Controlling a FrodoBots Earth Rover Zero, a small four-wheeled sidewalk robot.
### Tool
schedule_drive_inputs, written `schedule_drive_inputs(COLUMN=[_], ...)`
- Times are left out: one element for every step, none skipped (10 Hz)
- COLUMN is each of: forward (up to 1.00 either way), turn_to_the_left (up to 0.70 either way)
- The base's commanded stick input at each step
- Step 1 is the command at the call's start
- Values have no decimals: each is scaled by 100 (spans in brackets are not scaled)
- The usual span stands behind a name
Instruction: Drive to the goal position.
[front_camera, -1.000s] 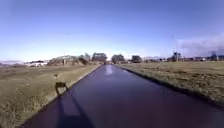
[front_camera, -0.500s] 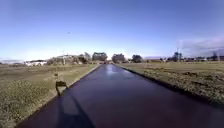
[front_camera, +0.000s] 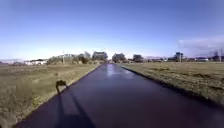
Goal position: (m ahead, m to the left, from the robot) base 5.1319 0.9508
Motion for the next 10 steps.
schedule_drive_inputs(forward=[100,100,100,100,100,100,100,100,100,100], turn_to_the_left=[2,2,2,2,2,2,1,0,1,2])
